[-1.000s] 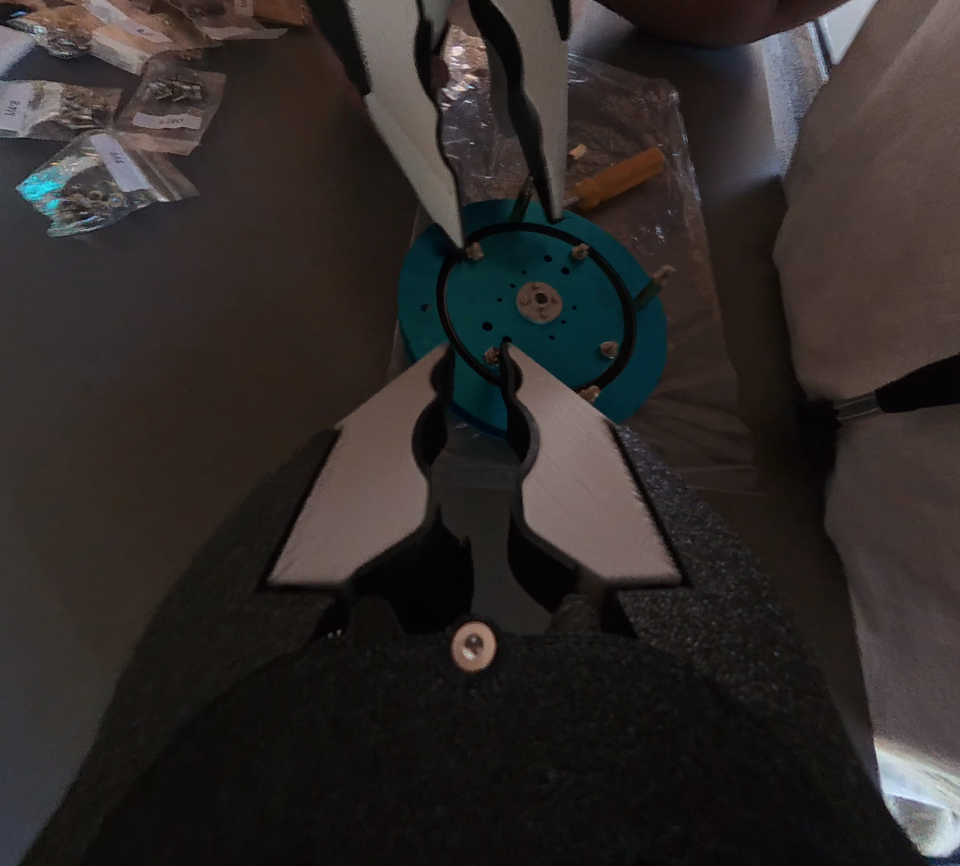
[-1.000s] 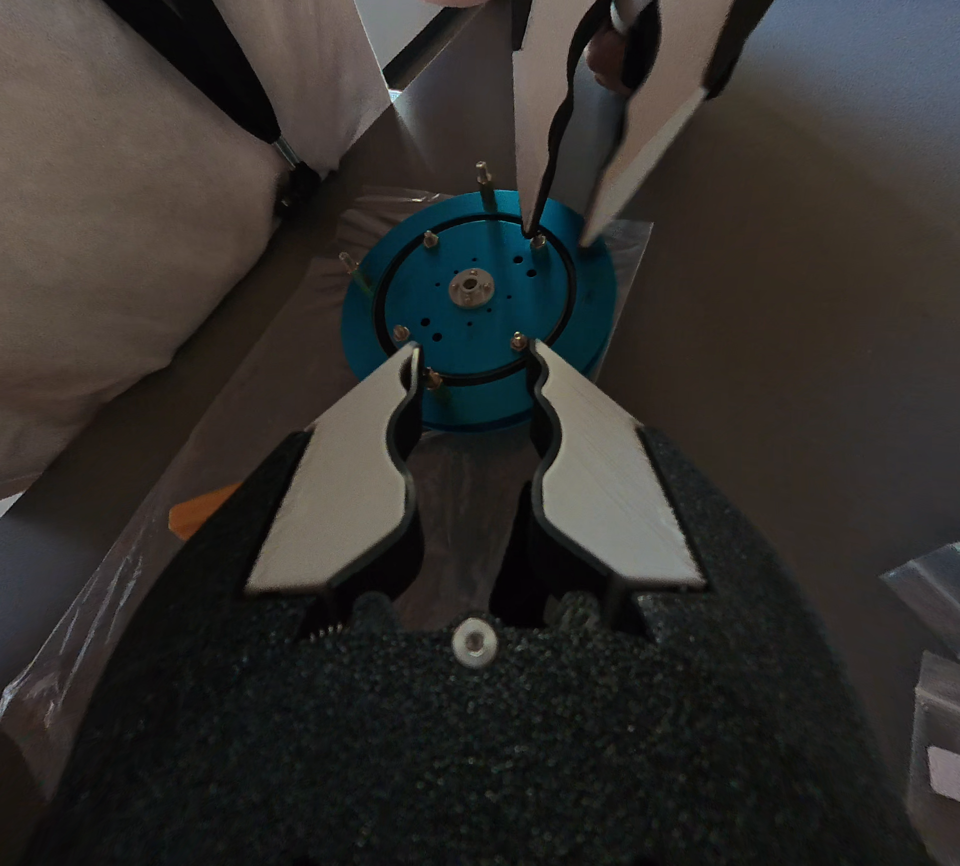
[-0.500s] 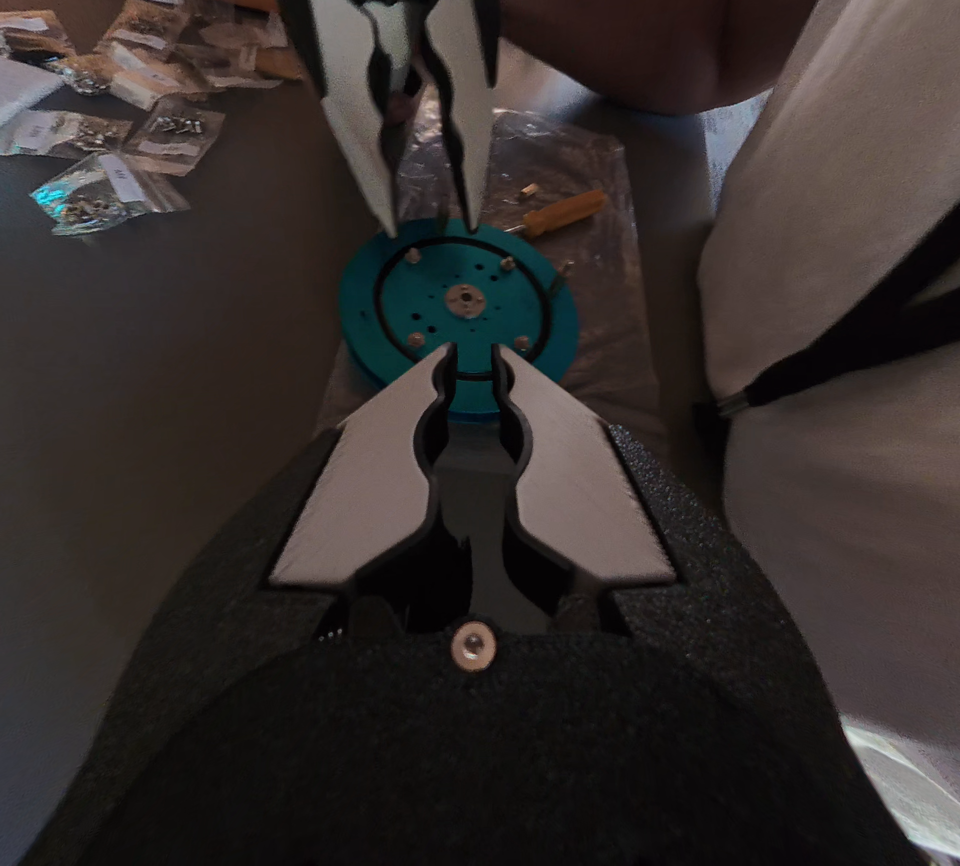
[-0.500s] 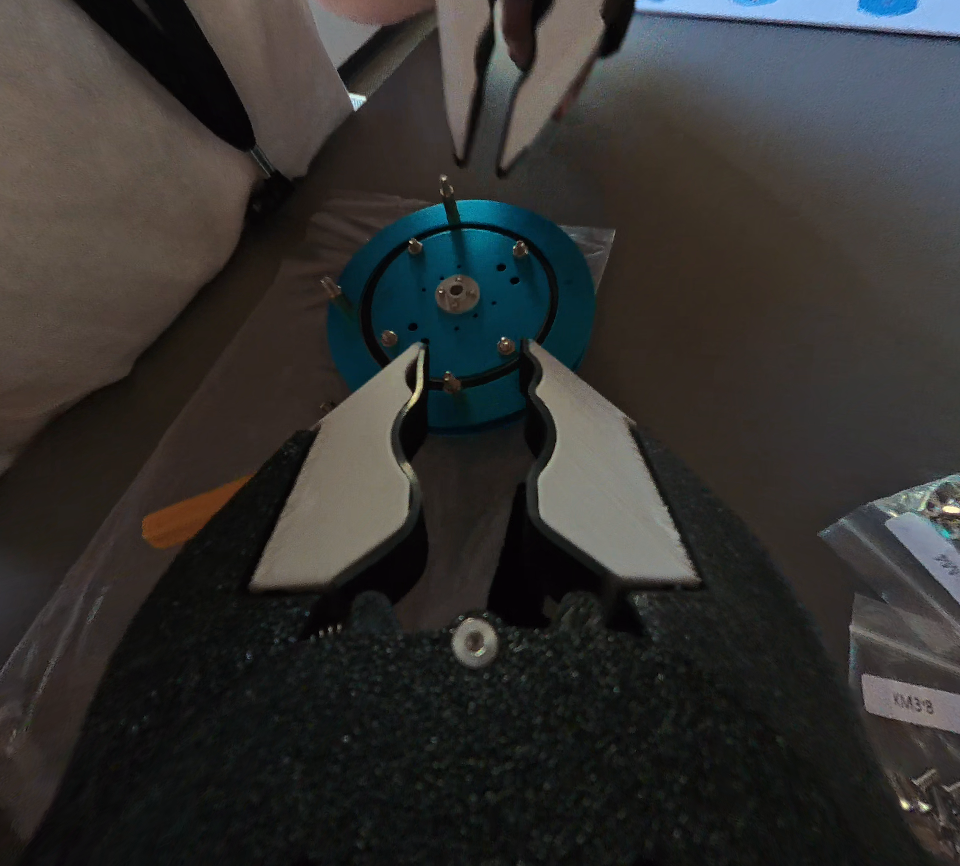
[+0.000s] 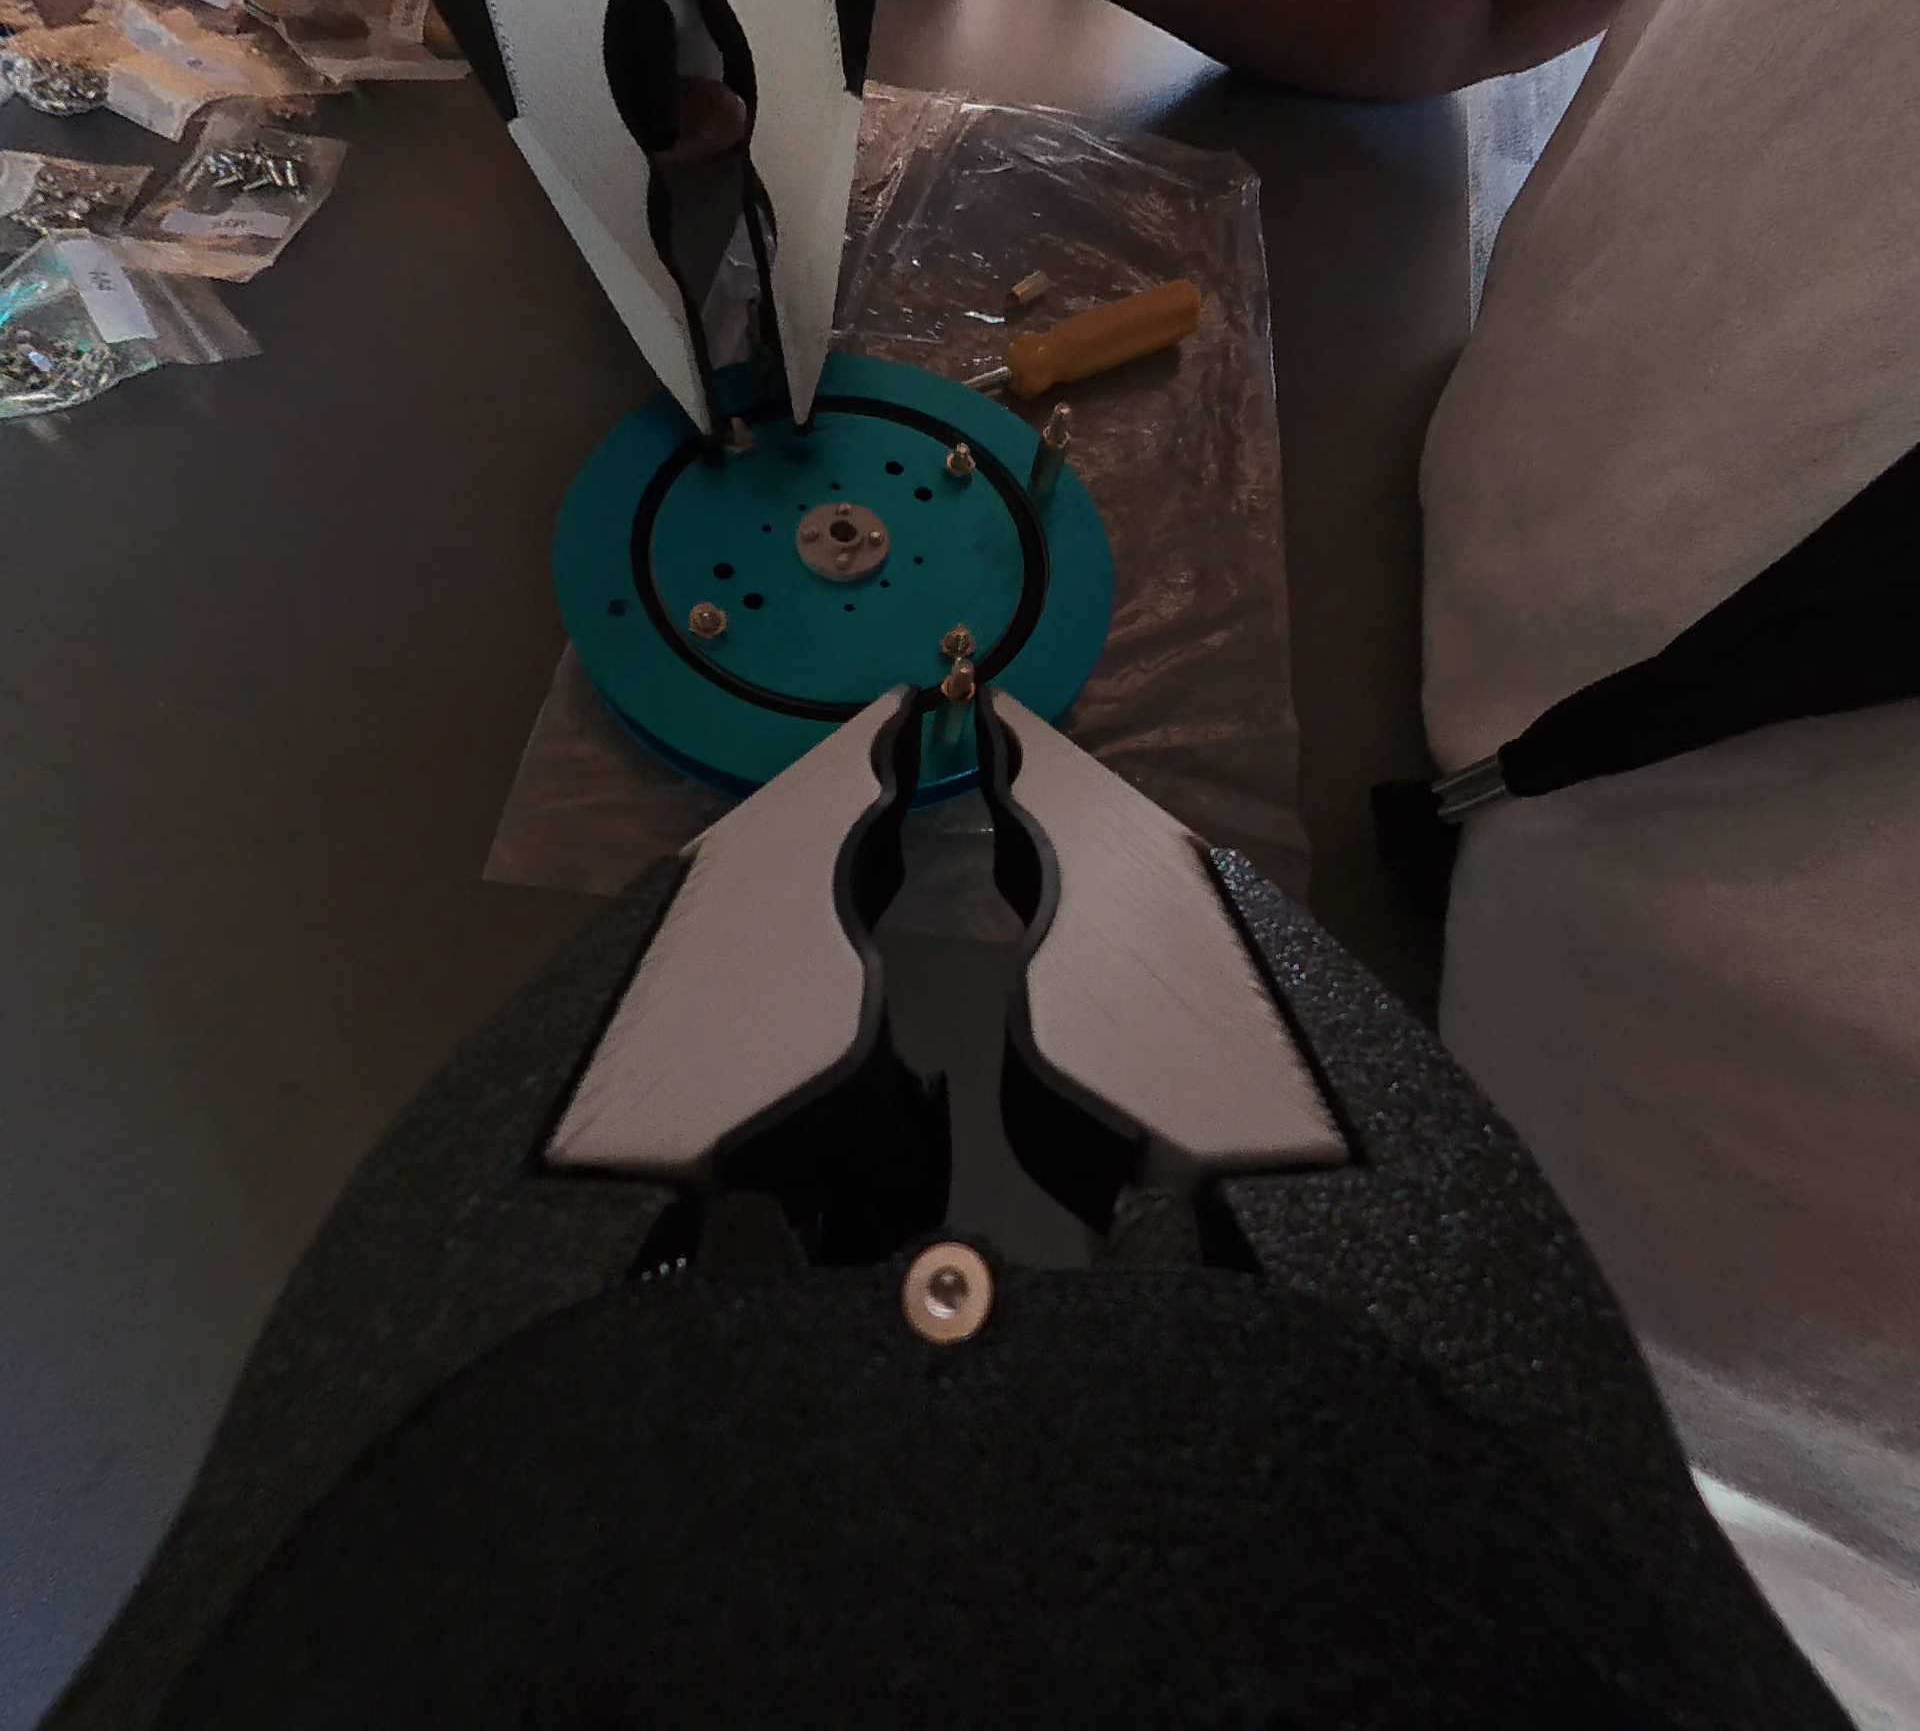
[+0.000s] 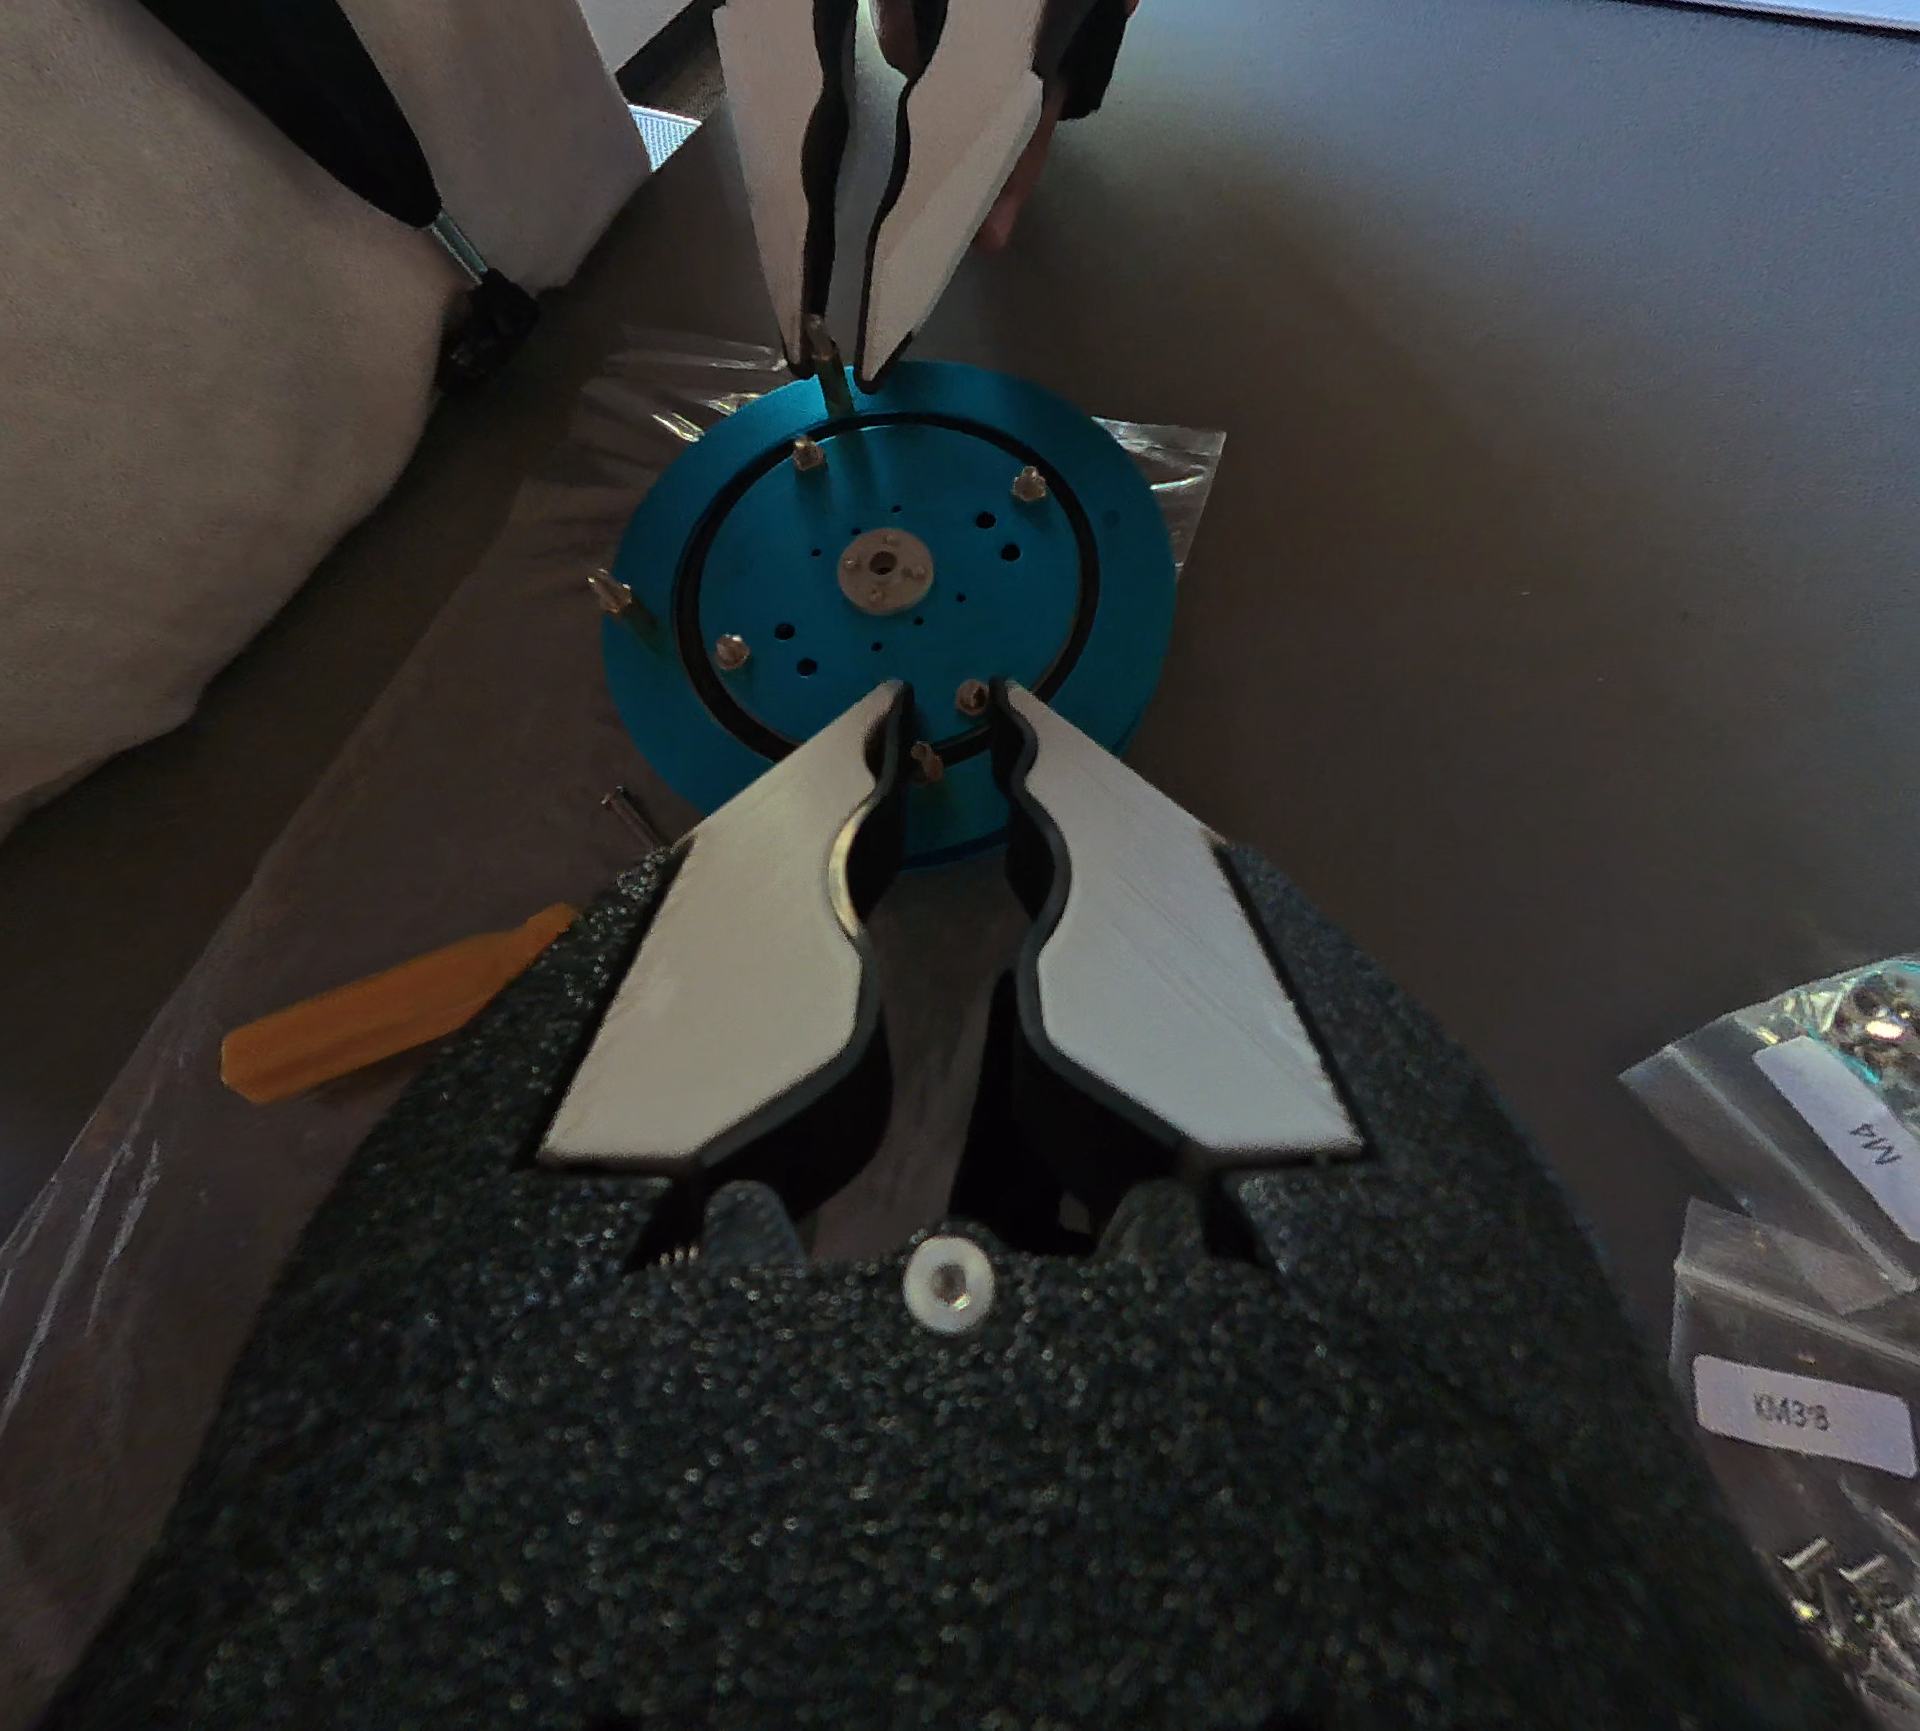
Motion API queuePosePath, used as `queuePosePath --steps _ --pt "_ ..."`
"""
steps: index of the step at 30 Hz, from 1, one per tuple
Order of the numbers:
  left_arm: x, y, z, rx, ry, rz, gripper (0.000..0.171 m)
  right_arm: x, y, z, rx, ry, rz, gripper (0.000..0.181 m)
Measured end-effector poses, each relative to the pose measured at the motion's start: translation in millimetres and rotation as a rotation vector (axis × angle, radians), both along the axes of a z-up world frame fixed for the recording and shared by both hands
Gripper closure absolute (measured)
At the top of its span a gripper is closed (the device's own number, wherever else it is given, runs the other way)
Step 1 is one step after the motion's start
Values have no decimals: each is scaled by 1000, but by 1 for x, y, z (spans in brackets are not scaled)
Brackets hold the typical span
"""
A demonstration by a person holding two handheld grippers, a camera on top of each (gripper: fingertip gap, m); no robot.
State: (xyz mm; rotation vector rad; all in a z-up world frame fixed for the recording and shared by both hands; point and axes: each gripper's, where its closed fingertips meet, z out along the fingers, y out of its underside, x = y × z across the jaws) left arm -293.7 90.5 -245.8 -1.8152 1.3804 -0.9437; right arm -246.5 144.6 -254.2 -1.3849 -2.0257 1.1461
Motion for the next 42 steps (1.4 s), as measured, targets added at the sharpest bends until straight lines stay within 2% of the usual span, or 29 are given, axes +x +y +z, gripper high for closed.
queuePosePath --steps 11,23,27,29,42 --pt "4 -5 -4 40 40 12 163 3 2 -1 16 -20 -4 177" --pt "9 -8 -8 67 65 26 165 13 -4 -1 4 -122 -26 176" --pt "10 -6 -7 66 55 34 165 20 -8 1 -24 -37 37 171" --pt "10 -5 -7 71 58 36 165 19 -8 2 -25 -10 47 174" --pt "11 -4 -7 100 64 88 161 21 -11 1 -41 -32 52 177"
